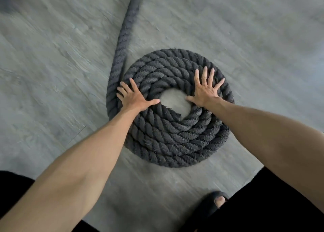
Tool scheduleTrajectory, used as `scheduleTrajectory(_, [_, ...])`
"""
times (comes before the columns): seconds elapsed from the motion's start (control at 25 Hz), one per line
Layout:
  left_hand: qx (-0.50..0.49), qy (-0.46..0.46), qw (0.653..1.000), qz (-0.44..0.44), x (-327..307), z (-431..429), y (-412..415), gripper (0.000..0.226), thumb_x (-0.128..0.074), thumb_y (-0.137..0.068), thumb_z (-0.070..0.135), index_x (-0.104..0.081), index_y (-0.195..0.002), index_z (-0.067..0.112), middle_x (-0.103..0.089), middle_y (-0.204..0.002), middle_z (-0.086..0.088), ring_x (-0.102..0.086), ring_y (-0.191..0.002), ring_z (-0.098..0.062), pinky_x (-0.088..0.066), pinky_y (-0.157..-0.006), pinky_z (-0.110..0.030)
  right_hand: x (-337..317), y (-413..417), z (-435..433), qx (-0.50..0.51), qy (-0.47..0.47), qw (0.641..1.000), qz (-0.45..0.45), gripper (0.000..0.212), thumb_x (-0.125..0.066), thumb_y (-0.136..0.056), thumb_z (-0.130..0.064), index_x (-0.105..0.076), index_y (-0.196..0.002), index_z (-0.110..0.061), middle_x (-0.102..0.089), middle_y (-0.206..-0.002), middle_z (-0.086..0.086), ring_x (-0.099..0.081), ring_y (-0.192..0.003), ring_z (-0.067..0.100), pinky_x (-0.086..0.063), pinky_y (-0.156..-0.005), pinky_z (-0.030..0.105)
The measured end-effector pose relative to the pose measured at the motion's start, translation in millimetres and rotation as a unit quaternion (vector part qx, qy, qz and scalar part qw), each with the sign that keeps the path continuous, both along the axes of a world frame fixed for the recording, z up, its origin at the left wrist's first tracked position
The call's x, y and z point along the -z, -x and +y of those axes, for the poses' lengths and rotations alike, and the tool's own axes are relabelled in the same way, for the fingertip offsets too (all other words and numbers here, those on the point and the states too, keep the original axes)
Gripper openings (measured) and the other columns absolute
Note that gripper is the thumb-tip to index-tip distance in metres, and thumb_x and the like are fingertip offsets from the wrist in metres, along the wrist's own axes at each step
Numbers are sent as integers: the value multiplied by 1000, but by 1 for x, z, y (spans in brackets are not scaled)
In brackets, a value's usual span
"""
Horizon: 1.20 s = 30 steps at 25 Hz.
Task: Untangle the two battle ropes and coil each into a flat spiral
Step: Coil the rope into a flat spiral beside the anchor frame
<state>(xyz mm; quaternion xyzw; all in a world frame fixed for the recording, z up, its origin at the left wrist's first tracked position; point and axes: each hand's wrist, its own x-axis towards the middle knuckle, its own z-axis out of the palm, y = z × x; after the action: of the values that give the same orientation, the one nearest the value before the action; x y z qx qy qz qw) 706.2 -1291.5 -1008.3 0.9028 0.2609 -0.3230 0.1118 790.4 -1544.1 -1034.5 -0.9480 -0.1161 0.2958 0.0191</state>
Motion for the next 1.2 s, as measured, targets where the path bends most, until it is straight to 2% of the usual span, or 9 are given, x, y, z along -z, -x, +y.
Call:
scheduleTrajectory(0.24, [-82, -13, 996, 22, -2, -26, -26, 145, -44, -58, 98, 27, -152, 13, 22, -157, -29, 13, -147, -47, 0, -119, -59, -2, -74, -1, -104, 5, 995, -5, 124, -60, -84, -71, 25, -157, -18, 30, -163, 17, 30, -147, 44, 3, -107, 83])
scheduleTrajectory(0.48, [-135, -19, 990, 35, -3, -38, -56, 143, -46, -62, 95, 19, -154, 6, 14, -156, -36, 4, -146, -52, -5, -118, -59, -1, -117, 6, -158, 11, 987, -20, 123, -61, -84, -69, 25, -157, -18, 30, -163, 15, 31, -147, 42, 3, -108, 82])
scheduleTrajectory(0.6, [-80, -42, 996, 25, -3, -36, -68, 134, -47, -72, 88, 13, -154, 2, 8, -155, -40, 4, -145, -53, -3, -117, -62, 6, -124, 3, -164, 17, 984, -69, 122, -60, -83, -72, 21, -158, -19, 26, -165, 15, 25, -150, 40, 1, -110, 81])
scheduleTrajectory(0.68, [15, -38, 997, -67, -7, -36, -82, 121, -49, -79, 80, 7, -156, 6, 7, -157, -36, 7, -147, -50, 1, -116, -65, 1, -116, 2, -160, 1, 983, -91, 116, -56, -85, -74, 14, -160, -20, 21, -167, 12, 21, -153, 36, -1, -113, 78])
scheduleTrajectory(0.76, [125, -19, 979, -160, -8, -32, -113, 109, -52, -82, 73, -3, -157, 11, 3, -160, -31, 6, -148, -46, 1, -117, -63, 8, -90, -3, -75, -37, 985, -151, 103, -46, -90, -75, 1, -162, -18, 9, -169, 11, 14, -156, 30, 2, -118, 71])
scheduleTrajectory(0.84, [229, 9, 959, -169, -6, -28, -157, 102, -53, -82, 72, -13, -156, 14, -2, -161, -29, 3, -149, -43, -3, -118, -62, 12, -50, -11, 101, -77, 971, -203, 91, -40, -94, -71, -11, -161, -15, -3, -169, 14, 4, -157, 29, 5, -123, 59])
scheduleTrajectory(0.92, [322, 11, 935, -149, -1, -22, -193, 102, -52, -81, 74, -15, -156, 16, -4, -162, -26, 1, -150, -41, -7, -117, -62, 16, -5, -16, 233, -73, 944, -223, 86, -42, -96, -67, -21, -159, -12, -11, -167, 18, -5, -156, 31, -5, -127, 52])
scheduleTrajectory(1.08, [395, 27, 911, -110, 11, -1, -224, 110, -44, -79, 83, -2, -158, 20, 6, -163, -23, 4, -150, -40, -6, -118, -60, 17, 17, -1, 309, -31, 923, -226, 76, -39, -101, -58, -28, -156, -6, -12, -167, 21, -8, -156, 33, -13, -125, 50])
scheduleTrajectory(1.2, [418, 41, 892, -167, 32, 10, -212, 106, -32, -80, 85, 3, -159, 22, 10, -163, -22, 8, -150, -38, -1, -118, -60, 26, 18, 9, 312, 2, 920, -238, 69, -32, -103, -52, -28, -155, -7, -9, -167, 20, -6, -156, 34, -12, -124, 53])
